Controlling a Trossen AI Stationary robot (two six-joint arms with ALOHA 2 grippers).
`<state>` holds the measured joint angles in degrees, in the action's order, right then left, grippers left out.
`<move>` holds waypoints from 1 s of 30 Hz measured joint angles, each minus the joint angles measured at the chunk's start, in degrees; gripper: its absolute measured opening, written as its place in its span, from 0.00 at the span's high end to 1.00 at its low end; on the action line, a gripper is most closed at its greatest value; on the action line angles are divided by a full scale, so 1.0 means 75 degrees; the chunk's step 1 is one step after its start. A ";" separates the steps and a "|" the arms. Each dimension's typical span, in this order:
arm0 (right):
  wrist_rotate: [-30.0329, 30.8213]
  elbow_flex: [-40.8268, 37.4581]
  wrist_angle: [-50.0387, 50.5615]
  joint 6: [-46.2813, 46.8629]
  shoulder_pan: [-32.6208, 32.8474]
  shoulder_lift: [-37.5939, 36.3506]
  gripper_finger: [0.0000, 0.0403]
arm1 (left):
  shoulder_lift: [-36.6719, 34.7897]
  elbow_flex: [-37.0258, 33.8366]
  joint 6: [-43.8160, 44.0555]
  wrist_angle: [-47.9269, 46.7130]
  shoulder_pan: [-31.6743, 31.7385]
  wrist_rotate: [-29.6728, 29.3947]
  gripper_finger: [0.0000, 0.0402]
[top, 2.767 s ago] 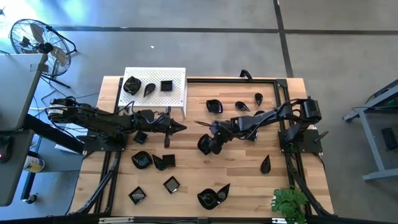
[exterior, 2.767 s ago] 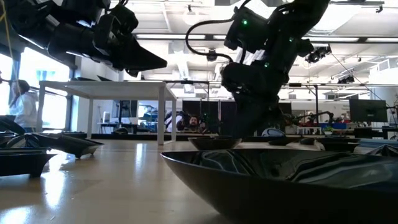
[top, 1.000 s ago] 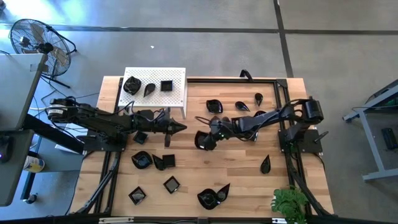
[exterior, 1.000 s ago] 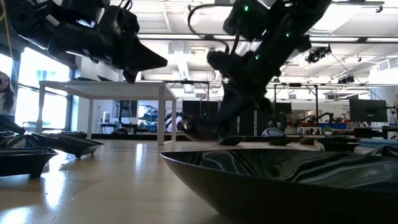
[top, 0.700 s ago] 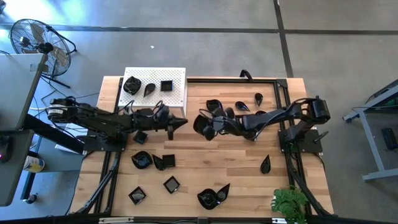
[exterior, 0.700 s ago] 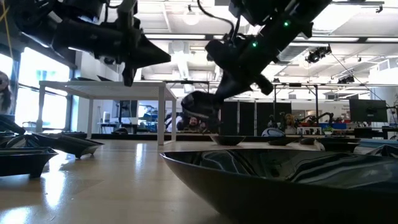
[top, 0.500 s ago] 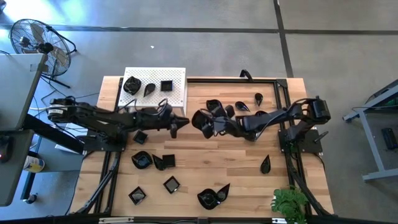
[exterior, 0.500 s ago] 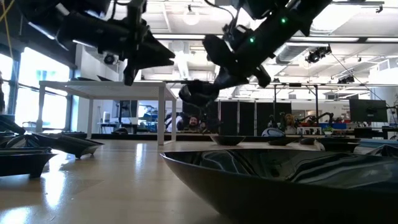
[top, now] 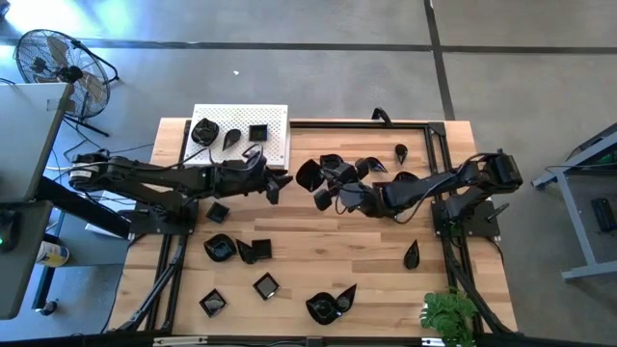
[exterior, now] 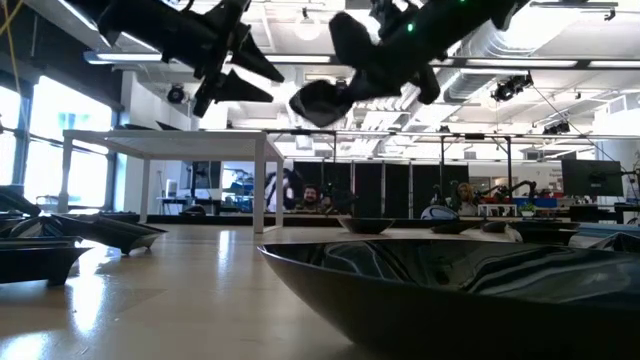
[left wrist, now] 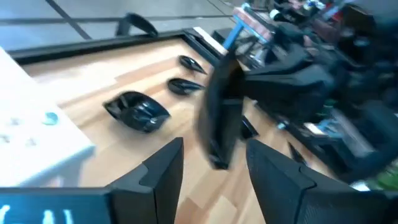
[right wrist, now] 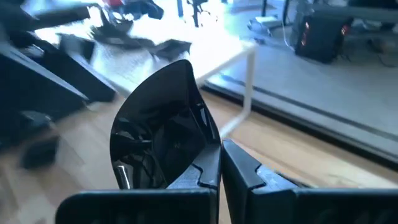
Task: Pick & Place Mini shaped plates
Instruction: Stack the black leaf shaped plate on top of the black leaf shaped plate on the shelf
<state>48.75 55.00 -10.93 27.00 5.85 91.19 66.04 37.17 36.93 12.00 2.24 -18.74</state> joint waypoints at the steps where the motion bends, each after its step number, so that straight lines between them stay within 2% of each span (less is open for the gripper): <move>1: -0.0015 0.0000 -0.0230 -0.0117 0.0021 -0.0005 1.00 | 0.0006 0.0028 -0.0097 -0.0032 0.0000 -0.0010 0.58; 7: -0.0271 0.0000 -0.0744 -0.0530 0.0043 -0.0022 1.00 | 0.0002 0.0299 -0.0668 -0.0023 -0.0108 0.0064 0.63; 14: -0.0359 0.0000 -0.1175 -0.0783 0.0041 -0.0022 1.00 | 0.0009 0.0299 -0.0696 -0.0275 -0.0119 0.0084 0.72; 27: -0.0491 0.0000 -0.1286 -0.0868 0.0038 -0.0022 1.00 | 0.0009 0.0299 -0.0688 -0.0322 -0.0096 0.0005 0.96; 30: -0.0511 0.0000 -0.1270 -0.0943 0.0043 -0.0022 1.00 | 0.0009 0.0296 -0.0670 -0.0374 -0.0094 -0.0052 0.99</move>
<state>44.91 55.00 -20.45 19.93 6.17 91.02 66.11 39.40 31.90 9.19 1.54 -19.13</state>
